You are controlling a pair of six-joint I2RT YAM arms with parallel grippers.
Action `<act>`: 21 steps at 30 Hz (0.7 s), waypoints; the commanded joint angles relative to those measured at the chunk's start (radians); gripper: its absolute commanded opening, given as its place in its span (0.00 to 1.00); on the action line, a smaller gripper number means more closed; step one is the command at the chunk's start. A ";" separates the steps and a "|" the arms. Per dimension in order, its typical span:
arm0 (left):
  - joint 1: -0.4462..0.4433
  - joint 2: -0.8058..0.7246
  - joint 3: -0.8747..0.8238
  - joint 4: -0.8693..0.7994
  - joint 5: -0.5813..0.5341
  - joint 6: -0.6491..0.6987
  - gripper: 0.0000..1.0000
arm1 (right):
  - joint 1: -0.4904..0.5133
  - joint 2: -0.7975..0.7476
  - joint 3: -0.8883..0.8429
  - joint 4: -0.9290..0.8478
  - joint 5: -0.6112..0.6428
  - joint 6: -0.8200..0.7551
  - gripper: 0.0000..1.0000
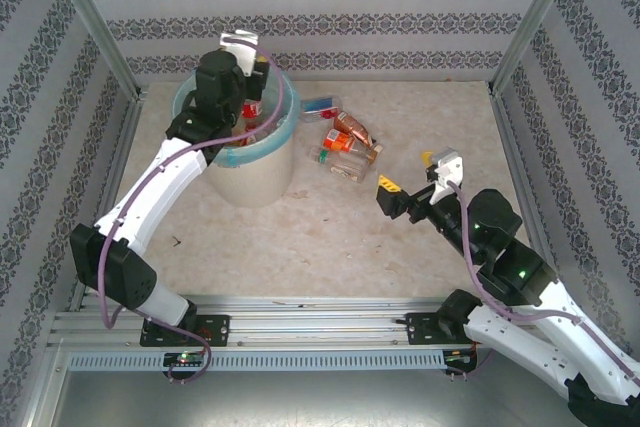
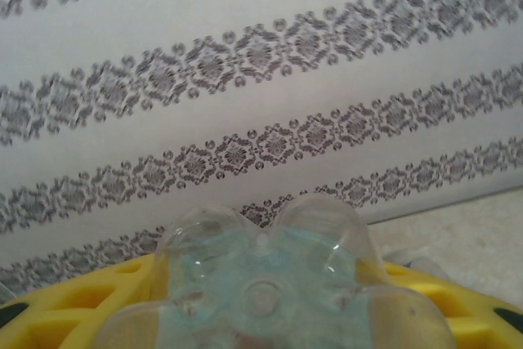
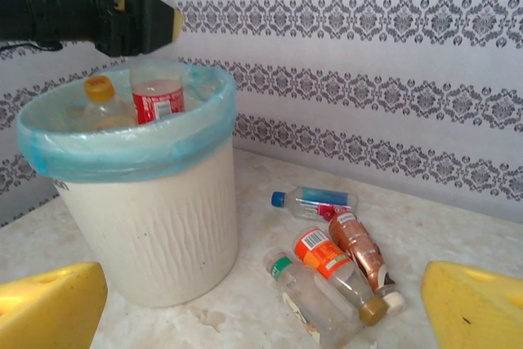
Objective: Put the plastic bottles in the bin
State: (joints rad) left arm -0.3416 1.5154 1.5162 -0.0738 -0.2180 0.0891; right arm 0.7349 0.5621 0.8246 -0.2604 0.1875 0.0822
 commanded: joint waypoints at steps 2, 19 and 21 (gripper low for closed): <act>0.123 -0.034 -0.133 -0.043 0.072 -0.218 0.36 | -0.010 -0.003 -0.009 -0.025 0.027 0.015 0.98; 0.191 -0.124 -0.214 0.176 0.244 -0.280 0.30 | -0.011 0.102 0.033 -0.012 -0.002 0.024 0.98; 0.191 -0.122 -0.211 0.173 0.272 -0.291 0.30 | -0.011 0.106 0.033 -0.008 -0.002 0.026 0.98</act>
State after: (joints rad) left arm -0.1715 1.3930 1.2720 0.1047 0.0196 -0.2348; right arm 0.7349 0.6720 0.8230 -0.2813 0.1932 0.0944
